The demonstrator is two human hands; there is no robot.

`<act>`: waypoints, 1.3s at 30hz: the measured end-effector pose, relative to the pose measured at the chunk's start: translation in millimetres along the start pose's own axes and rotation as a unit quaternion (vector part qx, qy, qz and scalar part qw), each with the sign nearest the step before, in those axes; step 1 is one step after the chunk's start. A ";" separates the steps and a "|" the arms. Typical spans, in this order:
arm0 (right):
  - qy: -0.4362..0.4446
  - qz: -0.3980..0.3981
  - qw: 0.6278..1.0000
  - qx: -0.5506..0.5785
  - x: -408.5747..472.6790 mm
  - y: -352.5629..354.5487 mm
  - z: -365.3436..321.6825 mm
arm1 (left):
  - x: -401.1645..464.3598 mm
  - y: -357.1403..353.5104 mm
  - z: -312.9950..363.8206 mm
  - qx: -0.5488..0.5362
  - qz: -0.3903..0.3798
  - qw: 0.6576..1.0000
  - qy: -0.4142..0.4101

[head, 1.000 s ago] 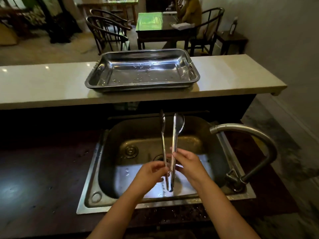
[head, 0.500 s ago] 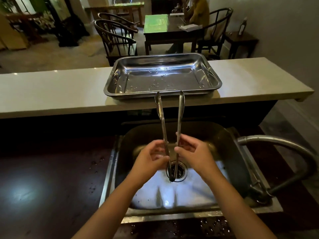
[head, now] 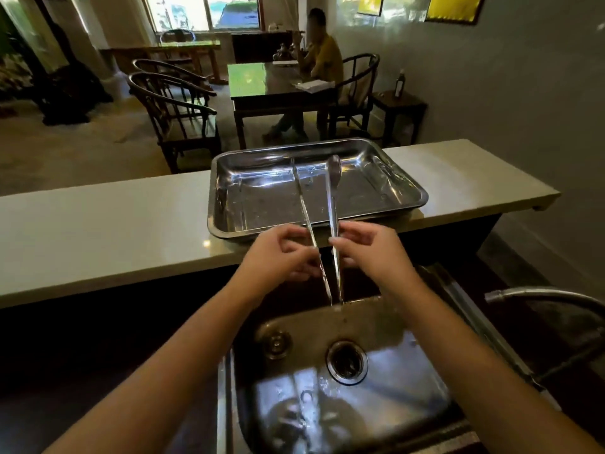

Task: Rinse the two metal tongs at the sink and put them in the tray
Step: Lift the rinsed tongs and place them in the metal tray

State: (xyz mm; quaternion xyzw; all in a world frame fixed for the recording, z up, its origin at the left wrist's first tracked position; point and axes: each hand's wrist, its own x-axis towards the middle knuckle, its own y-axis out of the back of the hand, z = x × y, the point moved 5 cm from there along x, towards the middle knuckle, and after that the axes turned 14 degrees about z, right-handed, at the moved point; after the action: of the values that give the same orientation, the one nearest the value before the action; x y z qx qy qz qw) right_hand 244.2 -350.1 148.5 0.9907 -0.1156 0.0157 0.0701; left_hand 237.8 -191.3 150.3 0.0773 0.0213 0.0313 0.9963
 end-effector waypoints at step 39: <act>-0.026 -0.050 0.963 -0.264 179.8 -62.5 8.2 | 166.0 -2.2 -6.2 0.177 0.055 0.975 0.119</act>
State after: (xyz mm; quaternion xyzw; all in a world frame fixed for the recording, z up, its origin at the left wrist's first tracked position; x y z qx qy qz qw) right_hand 433.8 -331.9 140.5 0.9415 -0.0681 -0.0446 0.3270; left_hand 403.2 -181.6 137.5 0.2491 0.1408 0.0911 0.9538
